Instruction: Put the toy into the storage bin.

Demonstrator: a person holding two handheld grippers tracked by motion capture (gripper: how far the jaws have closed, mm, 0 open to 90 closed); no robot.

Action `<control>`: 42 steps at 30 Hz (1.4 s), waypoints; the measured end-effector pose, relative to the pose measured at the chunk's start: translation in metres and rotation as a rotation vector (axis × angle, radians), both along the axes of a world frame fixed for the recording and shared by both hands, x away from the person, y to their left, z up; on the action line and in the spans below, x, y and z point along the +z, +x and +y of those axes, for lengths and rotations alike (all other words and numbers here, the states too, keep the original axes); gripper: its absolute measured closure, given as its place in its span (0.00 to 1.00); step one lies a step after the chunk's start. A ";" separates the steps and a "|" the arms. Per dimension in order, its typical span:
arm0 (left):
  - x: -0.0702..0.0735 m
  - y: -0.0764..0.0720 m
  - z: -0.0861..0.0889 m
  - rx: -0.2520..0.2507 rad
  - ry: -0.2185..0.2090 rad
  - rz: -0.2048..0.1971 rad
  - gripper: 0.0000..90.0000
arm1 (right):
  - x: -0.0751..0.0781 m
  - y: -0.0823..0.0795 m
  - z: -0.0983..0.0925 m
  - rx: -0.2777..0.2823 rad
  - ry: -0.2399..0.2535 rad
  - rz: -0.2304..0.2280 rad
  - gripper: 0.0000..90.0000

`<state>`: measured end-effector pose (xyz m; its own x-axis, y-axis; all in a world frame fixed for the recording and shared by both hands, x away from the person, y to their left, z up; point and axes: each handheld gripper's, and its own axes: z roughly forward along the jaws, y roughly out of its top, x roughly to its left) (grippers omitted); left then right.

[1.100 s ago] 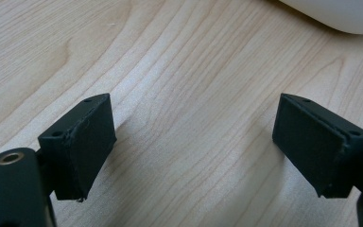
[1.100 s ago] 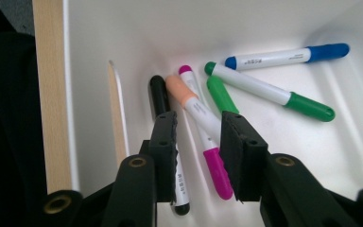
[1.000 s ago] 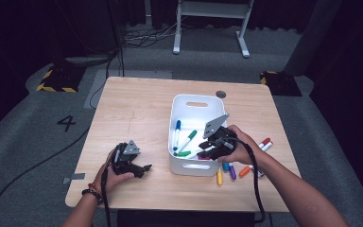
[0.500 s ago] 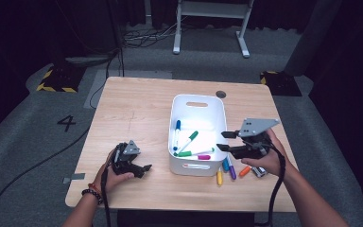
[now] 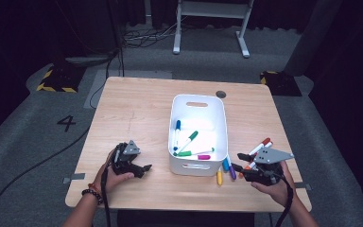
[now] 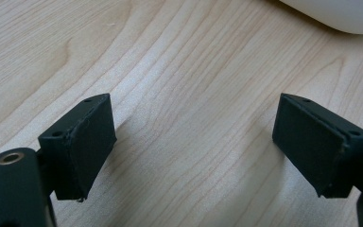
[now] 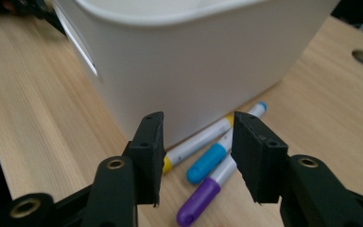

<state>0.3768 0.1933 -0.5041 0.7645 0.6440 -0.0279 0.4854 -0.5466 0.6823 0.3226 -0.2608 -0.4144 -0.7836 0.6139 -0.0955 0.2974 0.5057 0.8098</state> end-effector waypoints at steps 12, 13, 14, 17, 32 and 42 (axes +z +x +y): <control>0.000 0.000 0.000 0.002 -0.003 0.005 0.16 | -0.068 0.013 0.002 -0.102 -0.081 0.156 0.64; 0.000 0.000 0.000 0.001 0.001 0.004 0.16 | -0.071 0.015 0.002 -0.110 -0.077 0.163 0.64; 0.000 0.000 0.000 0.003 -0.002 0.004 0.16 | -0.072 0.016 0.003 -0.124 -0.082 0.172 0.65; 0.000 0.000 0.000 -0.003 -0.003 0.009 0.16 | -0.074 0.020 0.001 -0.154 -0.054 0.209 0.68; 0.000 0.000 0.000 -0.004 0.001 0.003 0.16 | -0.076 0.029 0.007 -0.313 -0.072 0.210 0.77; 0.000 0.000 0.000 -0.004 0.001 0.002 0.16 | -0.077 0.031 0.003 -0.398 -0.090 0.164 0.83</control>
